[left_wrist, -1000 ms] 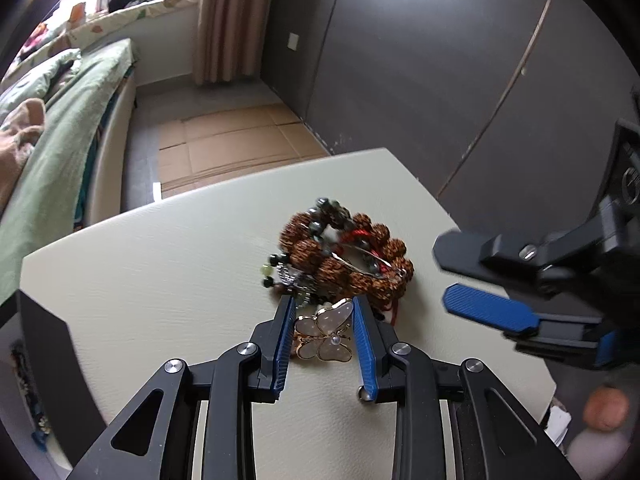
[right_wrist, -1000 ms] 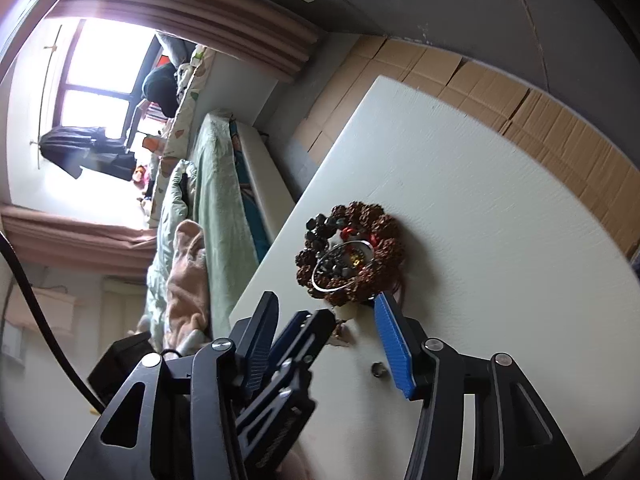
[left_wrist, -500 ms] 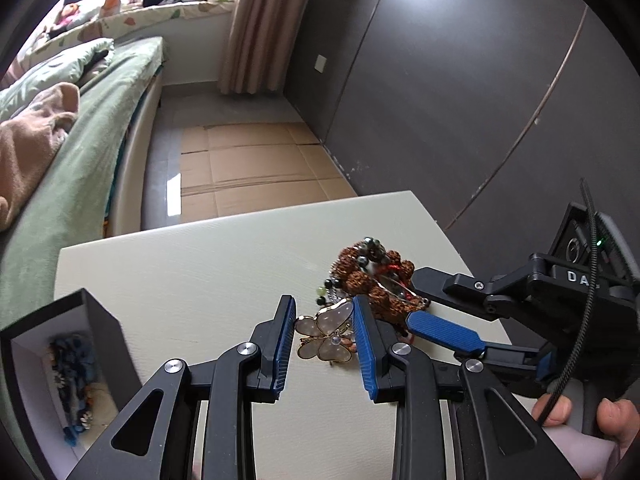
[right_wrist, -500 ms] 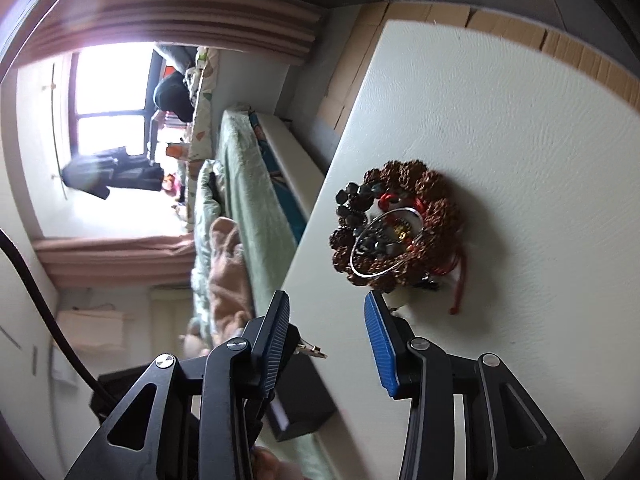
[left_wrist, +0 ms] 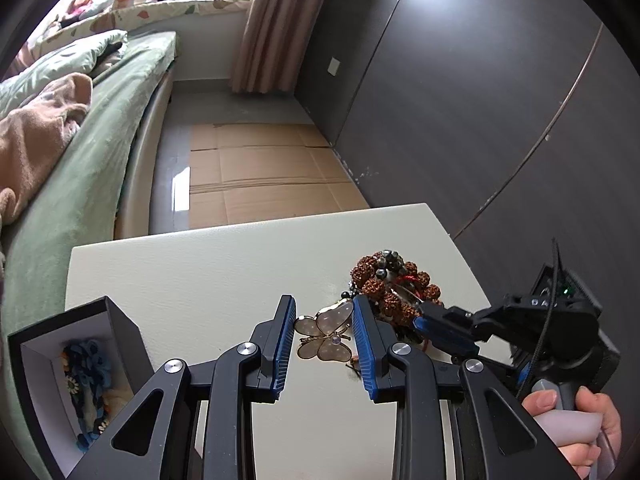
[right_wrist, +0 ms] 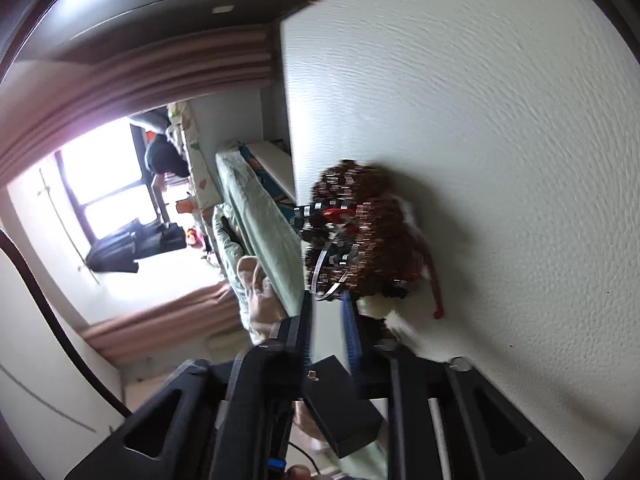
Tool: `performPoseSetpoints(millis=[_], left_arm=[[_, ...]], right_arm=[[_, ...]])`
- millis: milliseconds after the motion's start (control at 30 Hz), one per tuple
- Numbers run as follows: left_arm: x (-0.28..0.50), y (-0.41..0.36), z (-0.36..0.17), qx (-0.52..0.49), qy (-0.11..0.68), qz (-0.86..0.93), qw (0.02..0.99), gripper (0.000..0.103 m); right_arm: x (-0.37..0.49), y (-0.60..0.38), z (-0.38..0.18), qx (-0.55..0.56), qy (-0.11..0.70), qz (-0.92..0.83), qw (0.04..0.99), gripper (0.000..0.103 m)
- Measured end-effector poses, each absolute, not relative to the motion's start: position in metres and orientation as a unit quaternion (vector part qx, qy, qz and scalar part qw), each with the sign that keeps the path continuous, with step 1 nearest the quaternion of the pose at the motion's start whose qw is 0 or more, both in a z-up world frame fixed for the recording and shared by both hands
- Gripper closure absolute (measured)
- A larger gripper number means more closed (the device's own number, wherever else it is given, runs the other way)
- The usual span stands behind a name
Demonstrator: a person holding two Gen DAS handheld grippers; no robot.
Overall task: Organize jewelry
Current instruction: 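Grasp the thin hook earring with the right tool while the left tool holds the brooch, then release the brooch into the black box with the left tool while the right tool releases the earring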
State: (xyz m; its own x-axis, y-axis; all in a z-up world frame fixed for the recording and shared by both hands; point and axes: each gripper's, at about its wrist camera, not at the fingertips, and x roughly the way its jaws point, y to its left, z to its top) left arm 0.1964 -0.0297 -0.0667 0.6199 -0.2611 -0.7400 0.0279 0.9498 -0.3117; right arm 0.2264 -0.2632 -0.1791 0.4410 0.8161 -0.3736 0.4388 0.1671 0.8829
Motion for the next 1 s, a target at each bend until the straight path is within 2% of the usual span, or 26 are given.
performPoseSetpoints(millis=[333,1000], left_arm=[[0.190,-0.019,-0.059,-0.147,0.421,-0.073,0.892,0.072],[0.127,0.030,-0.021,-0.168,0.370,-0.024,0.914,0.072]], right_arm=[[0.224,-0.254,-0.171,0.613,0.496,0.165,0.592,0.099],[0.205,-0.219,-0.101,0.474,0.466,0.267,0.698,0.099]])
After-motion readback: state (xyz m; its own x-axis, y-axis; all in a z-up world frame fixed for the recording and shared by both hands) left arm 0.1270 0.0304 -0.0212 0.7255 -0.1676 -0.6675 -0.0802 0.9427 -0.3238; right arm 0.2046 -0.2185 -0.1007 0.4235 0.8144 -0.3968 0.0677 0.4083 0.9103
